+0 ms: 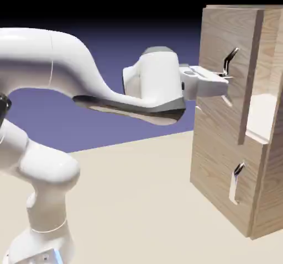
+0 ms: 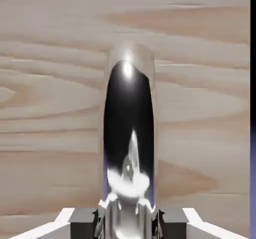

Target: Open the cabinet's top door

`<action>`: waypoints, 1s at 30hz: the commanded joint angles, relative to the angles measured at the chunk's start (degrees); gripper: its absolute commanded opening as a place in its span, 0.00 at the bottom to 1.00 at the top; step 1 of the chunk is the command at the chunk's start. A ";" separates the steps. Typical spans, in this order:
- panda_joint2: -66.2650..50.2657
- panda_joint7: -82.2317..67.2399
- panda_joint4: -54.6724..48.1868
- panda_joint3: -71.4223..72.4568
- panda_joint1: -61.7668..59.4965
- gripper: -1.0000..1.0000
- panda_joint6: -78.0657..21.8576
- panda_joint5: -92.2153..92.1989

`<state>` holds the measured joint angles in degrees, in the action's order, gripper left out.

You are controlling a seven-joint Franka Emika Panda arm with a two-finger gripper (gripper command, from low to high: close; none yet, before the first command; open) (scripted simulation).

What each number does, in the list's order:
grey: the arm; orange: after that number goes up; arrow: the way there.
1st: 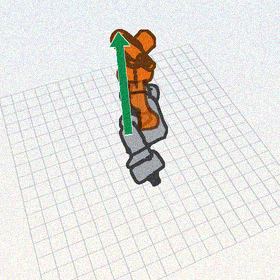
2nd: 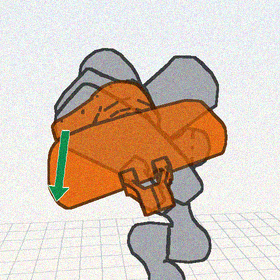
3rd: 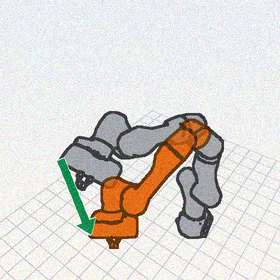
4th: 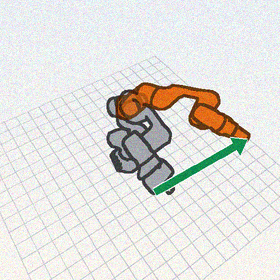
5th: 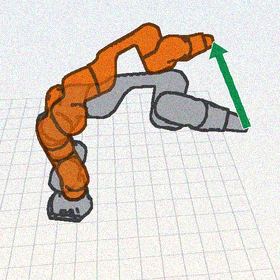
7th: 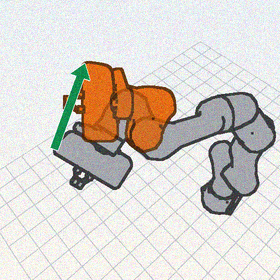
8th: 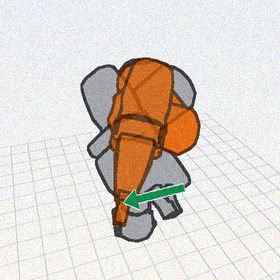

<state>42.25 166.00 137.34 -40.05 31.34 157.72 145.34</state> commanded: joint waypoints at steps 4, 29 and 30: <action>0.30 0.00 3.70 8.11 -8.30 0.00 -2.01 -5.12; 14.39 -10.57 18.09 52.75 -48.15 0.00 -5.23 -47.77; 15.27 -12.04 18.63 53.75 -47.89 0.00 -6.56 -50.27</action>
<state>57.53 153.97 155.96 13.69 -16.56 151.22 95.18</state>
